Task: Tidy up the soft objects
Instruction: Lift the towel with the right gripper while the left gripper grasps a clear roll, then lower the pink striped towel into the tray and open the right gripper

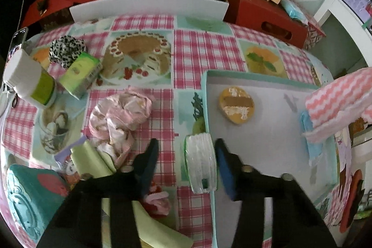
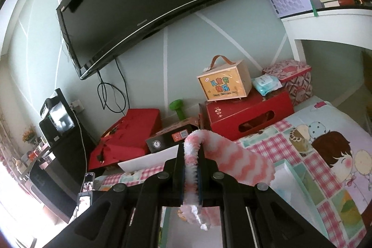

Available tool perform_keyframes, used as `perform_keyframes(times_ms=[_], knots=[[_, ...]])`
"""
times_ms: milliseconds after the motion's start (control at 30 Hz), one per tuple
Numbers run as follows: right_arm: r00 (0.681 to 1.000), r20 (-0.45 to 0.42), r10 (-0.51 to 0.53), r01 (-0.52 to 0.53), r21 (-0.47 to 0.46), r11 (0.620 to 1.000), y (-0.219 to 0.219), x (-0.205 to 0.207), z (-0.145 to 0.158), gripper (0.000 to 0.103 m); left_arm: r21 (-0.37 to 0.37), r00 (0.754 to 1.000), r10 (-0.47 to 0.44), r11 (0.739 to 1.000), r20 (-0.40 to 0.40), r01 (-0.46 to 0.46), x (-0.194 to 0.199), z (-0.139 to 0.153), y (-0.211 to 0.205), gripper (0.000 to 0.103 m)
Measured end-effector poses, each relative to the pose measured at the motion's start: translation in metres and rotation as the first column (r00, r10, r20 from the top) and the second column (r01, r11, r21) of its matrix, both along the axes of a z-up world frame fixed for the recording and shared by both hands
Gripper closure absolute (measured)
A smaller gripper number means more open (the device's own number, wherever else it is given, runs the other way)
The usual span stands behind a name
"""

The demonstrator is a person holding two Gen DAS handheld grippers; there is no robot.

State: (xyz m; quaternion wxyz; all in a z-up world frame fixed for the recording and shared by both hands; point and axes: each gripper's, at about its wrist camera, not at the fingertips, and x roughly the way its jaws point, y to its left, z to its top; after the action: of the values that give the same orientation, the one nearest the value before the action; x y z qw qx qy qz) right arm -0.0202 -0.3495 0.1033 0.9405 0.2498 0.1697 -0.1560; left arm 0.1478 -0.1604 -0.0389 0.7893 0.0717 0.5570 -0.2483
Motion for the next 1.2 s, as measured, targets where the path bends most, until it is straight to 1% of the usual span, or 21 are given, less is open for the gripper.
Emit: perform_keyframes(times_ms=[33,67,100,233,300,400,467,533,600,700,800,900,967,1033,1100,1200], knots=[[1.0,-0.001,-0.002,0.002,0.001,1.0,-0.001,0.0,0.0,0.095,-0.005,1.0,-0.001,1.0,-0.006,0.001,-0.001,-0.001,0.0,0.068],[1.0,-0.002,-0.003,0.003,0.003,1.0,-0.001,0.0,-0.001,0.095,-0.01,1.0,-0.001,1.0,-0.011,0.001,-0.001,-0.001,0.0,0.074],[1.0,-0.003,-0.004,0.004,0.006,1.0,-0.002,-0.001,-0.002,0.095,-0.015,1.0,0.002,1.0,-0.015,-0.002,-0.001,-0.001,0.0,0.078],[1.0,-0.004,-0.016,0.016,0.01,1.0,-0.004,-0.004,-0.002,0.095,-0.022,1.0,0.018,1.0,0.003,-0.018,0.0,0.005,0.003,0.08],[1.0,0.001,-0.029,0.029,0.011,1.0,-0.006,-0.006,-0.001,0.095,-0.039,0.999,0.033,0.999,0.034,-0.032,0.001,0.017,0.009,0.08],[0.998,0.007,-0.062,0.062,0.005,0.998,-0.01,-0.012,0.001,0.095,-0.091,0.996,0.042,0.995,0.084,-0.034,-0.002,0.038,0.015,0.08],[0.995,0.002,-0.095,0.095,-0.007,0.995,-0.012,-0.016,0.003,0.095,-0.136,0.992,0.025,0.991,0.122,-0.008,-0.008,0.055,0.015,0.08],[0.987,-0.021,-0.161,0.16,-0.045,0.986,-0.015,-0.022,0.006,0.095,-0.173,0.988,-0.009,0.984,0.154,0.035,-0.016,0.066,0.01,0.08],[0.979,-0.025,-0.203,0.201,-0.06,0.978,-0.02,-0.029,0.01,0.095,-0.202,0.985,-0.054,0.975,0.163,0.087,-0.023,0.07,0.001,0.08],[0.962,-0.031,-0.273,0.268,-0.1,0.958,-0.025,-0.039,0.016,0.095,-0.21,0.982,-0.111,0.967,0.151,0.142,-0.029,0.066,-0.014,0.08],[0.95,-0.055,-0.307,0.299,-0.126,0.946,-0.029,-0.043,0.018,0.095,-0.213,0.977,-0.164,0.958,0.139,0.191,-0.036,0.061,-0.029,0.08],[0.939,-0.096,-0.33,0.316,-0.135,0.939,-0.034,-0.042,0.015,0.095,-0.23,0.973,-0.203,0.947,0.107,0.223,-0.042,0.056,-0.038,0.08],[0.933,-0.14,-0.332,0.315,-0.136,0.939,-0.037,-0.038,0.01,0.095,-0.232,0.97,-0.226,0.943,0.089,0.241,-0.045,0.052,-0.045,0.08],[0.923,-0.209,-0.324,0.302,-0.131,0.944,-0.041,-0.029,-0.002,0.095,-0.23,0.966,-0.248,0.938,0.074,0.258,-0.049,0.046,-0.05,0.08],[0.919,-0.247,-0.308,0.284,-0.13,0.95,-0.042,-0.024,-0.012,0.095,-0.234,0.964,-0.26,0.936,0.049,0.264,-0.051,0.038,-0.054,0.08],[0.929,-0.279,-0.244,0.227,-0.092,0.97,-0.041,-0.014,-0.028,0.095,-0.239,0.965,-0.262,0.936,0.023,0.26,-0.051,0.028,-0.058,0.08]])
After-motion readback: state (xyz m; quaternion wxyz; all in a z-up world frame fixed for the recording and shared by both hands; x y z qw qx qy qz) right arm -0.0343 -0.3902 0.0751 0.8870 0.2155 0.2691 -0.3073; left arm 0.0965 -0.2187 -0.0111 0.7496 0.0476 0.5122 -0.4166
